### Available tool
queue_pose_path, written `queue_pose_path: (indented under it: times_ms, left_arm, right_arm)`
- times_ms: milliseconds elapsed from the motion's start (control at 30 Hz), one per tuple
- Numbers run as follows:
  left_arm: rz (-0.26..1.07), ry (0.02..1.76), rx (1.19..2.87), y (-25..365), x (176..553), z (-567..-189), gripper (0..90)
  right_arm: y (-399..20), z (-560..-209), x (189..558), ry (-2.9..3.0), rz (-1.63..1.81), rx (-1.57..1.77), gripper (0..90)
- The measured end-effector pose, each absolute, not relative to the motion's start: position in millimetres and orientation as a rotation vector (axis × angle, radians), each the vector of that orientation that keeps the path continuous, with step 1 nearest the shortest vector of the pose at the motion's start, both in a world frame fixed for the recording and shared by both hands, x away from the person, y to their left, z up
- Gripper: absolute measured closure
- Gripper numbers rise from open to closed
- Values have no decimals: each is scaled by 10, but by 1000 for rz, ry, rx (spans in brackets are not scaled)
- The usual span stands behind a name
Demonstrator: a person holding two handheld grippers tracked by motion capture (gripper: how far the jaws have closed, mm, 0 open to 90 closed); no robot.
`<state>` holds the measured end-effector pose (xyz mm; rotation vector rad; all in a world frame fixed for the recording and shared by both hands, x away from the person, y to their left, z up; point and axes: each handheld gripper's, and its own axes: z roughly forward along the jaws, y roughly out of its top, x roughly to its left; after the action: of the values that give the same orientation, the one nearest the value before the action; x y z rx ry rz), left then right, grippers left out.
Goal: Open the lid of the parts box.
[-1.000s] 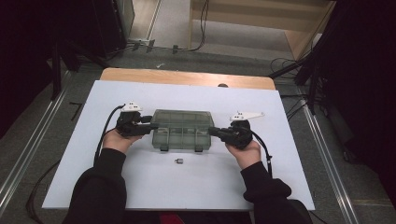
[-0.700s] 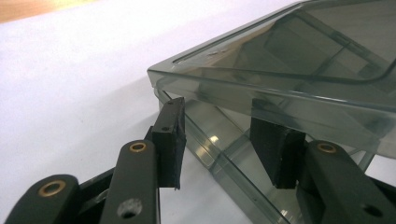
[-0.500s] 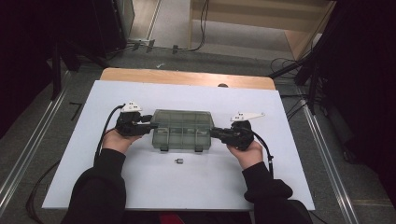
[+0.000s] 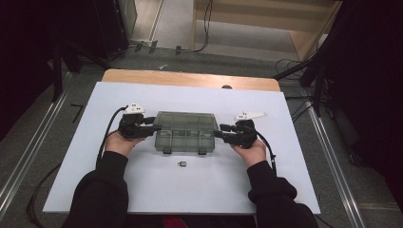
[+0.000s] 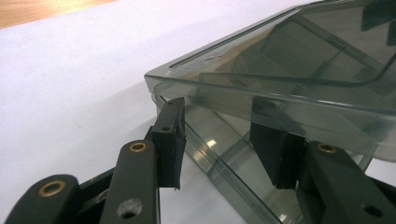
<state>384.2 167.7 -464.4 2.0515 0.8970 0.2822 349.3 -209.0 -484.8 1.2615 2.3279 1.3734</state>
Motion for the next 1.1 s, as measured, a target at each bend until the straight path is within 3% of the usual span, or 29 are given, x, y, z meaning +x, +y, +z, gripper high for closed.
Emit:
queue_pose_path:
  times_ms: [367,1100]
  left_arm:
    - [286,896,2052,1670,3850,-4640,557]
    - [318,896,2027,1648,3922,-4589,556]
  right_arm:
    - [-1998,-4878,3562,2288,1346,1169,496]
    - [-1951,-4683,3612,2256,1377,1165,547]
